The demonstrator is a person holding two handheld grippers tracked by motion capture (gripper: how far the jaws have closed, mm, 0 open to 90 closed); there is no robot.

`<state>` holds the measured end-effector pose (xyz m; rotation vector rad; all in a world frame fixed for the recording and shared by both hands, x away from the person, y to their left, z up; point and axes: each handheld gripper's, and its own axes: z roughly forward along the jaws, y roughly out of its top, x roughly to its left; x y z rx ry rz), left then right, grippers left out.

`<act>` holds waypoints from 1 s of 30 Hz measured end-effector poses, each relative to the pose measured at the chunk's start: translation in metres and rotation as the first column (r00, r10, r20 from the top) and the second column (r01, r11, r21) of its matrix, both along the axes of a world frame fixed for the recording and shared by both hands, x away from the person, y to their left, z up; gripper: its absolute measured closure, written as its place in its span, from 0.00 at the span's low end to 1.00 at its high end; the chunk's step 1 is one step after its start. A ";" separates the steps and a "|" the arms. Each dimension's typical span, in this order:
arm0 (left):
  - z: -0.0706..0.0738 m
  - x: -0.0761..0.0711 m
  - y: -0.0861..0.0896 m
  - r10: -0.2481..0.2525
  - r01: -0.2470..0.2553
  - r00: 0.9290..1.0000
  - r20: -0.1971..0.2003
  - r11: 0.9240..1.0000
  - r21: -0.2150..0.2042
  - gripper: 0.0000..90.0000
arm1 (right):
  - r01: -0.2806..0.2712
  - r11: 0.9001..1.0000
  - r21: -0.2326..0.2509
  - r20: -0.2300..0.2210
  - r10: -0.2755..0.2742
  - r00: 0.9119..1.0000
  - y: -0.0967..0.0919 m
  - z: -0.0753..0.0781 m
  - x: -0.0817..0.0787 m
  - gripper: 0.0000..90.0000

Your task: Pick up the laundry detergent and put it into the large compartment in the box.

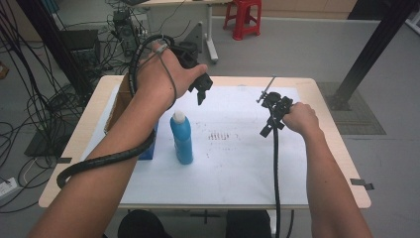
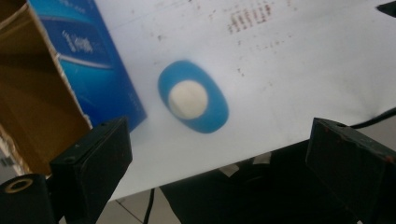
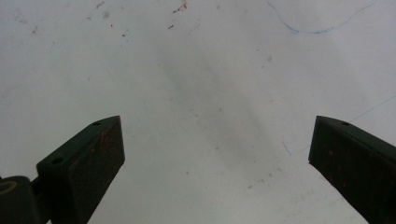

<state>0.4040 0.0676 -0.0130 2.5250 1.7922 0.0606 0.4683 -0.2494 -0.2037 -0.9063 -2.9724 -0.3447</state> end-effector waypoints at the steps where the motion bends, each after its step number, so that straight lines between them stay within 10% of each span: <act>1: -0.001 0.002 0.002 0.011 -0.011 1.000 -0.007 1.000 -0.002 0.08 | 0.000 1.000 0.000 0.001 0.000 1.000 0.000 0.000 0.000 0.03; 19: -0.020 0.015 0.016 0.185 -0.187 0.980 -0.074 0.982 -0.022 0.08 | 0.004 1.000 0.016 0.005 -0.004 1.000 -0.006 0.002 -0.004 0.03; 30: -0.031 0.016 0.021 0.285 -0.290 0.955 -0.086 0.956 -0.040 0.08 | 0.005 1.000 0.011 0.002 -0.005 1.000 -0.004 0.002 -0.003 0.03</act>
